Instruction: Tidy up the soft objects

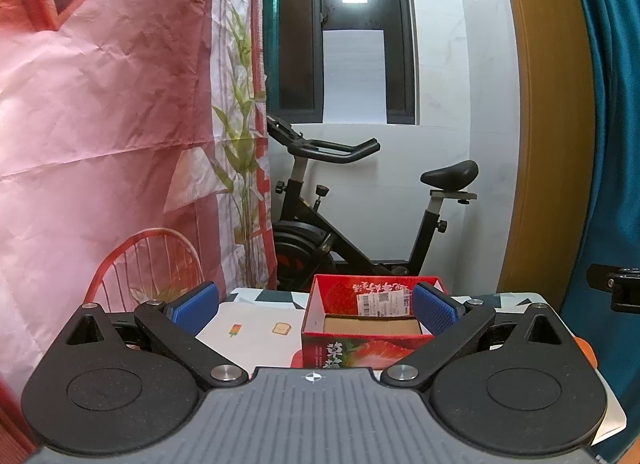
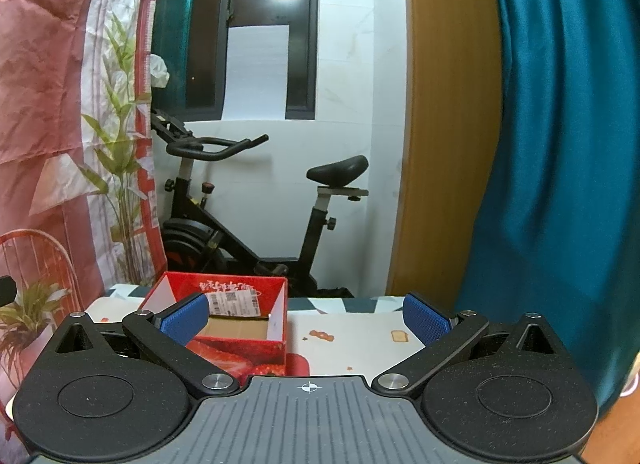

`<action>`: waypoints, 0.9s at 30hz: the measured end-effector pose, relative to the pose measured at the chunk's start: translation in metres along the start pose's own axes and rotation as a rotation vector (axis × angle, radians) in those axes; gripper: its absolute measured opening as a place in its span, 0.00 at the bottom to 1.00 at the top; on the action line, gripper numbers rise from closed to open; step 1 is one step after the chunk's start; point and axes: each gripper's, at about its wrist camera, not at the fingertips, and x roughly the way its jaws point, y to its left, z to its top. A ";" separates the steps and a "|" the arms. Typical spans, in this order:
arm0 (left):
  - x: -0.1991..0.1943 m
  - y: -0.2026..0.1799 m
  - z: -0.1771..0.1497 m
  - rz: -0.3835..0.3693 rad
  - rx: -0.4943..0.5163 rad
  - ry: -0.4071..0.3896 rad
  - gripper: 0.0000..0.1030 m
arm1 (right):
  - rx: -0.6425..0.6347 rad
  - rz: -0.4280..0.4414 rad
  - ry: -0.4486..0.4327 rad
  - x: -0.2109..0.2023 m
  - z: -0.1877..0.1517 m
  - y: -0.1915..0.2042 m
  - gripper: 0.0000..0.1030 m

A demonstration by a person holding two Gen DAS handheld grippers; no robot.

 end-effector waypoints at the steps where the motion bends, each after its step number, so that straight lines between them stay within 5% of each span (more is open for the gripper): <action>1: 0.000 0.000 0.000 0.000 0.001 -0.001 1.00 | 0.001 -0.001 0.000 0.001 0.000 0.000 1.00; 27: 0.001 0.001 -0.002 0.005 0.000 0.006 1.00 | 0.000 -0.001 0.013 0.004 0.000 0.000 1.00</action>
